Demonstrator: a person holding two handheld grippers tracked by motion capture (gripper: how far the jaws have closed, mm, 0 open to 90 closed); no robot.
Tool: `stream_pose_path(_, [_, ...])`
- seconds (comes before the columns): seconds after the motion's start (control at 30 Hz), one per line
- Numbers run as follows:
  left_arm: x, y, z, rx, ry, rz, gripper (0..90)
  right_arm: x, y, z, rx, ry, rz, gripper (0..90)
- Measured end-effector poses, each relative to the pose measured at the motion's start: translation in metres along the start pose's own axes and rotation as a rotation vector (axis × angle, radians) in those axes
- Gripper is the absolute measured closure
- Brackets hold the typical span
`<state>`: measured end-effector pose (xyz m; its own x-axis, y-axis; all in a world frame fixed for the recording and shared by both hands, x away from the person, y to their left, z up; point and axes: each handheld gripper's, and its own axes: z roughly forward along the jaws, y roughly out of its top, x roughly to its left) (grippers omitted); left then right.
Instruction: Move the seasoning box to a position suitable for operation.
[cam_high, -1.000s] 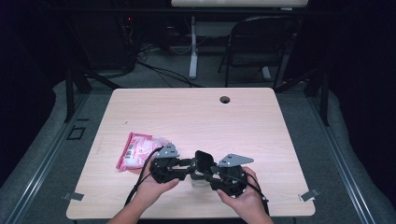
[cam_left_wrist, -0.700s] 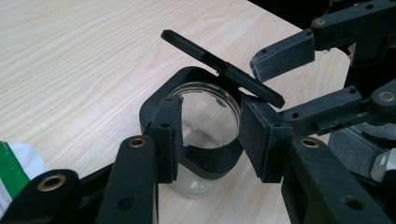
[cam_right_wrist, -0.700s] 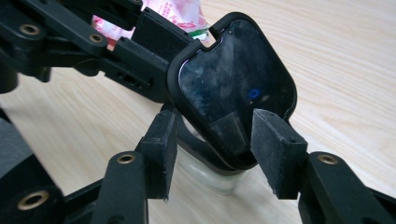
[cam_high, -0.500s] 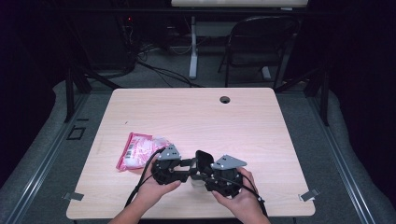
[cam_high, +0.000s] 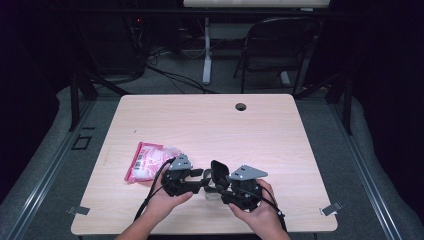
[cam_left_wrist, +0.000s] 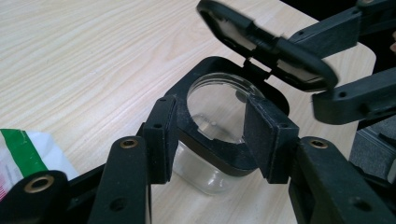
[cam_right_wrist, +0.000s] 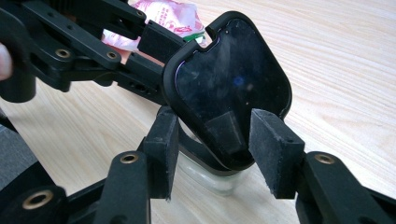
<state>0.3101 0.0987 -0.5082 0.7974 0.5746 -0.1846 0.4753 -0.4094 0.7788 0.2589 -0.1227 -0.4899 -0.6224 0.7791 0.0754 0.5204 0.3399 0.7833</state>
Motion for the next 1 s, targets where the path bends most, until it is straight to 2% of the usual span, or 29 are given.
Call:
stream_pose_path(0.3, [0.002, 0.001, 0.009, 0.013, 0.001, 0.004, 55.1, -0.007, -0.002, -0.011, -0.033, -0.003, 0.049, 55.2])
stream_pose_path(0.47, [0.004, 0.001, 0.014, 0.018, 0.014, 0.013, 54.9, -0.01, -0.005, -0.017, -0.028, -0.019, 0.069, 60.9])
stream_pose_path(0.63, [0.006, 0.001, 0.017, 0.042, 0.036, 0.03, 59.3, -0.013, -0.006, -0.022, -0.027, -0.019, 0.091, 67.8])
stream_pose_path(1.0, [0.008, 0.0, 0.019, 0.03, 0.029, 0.023, 62.3, -0.023, -0.006, -0.033, 0.001, -0.014, 0.094, 79.4])
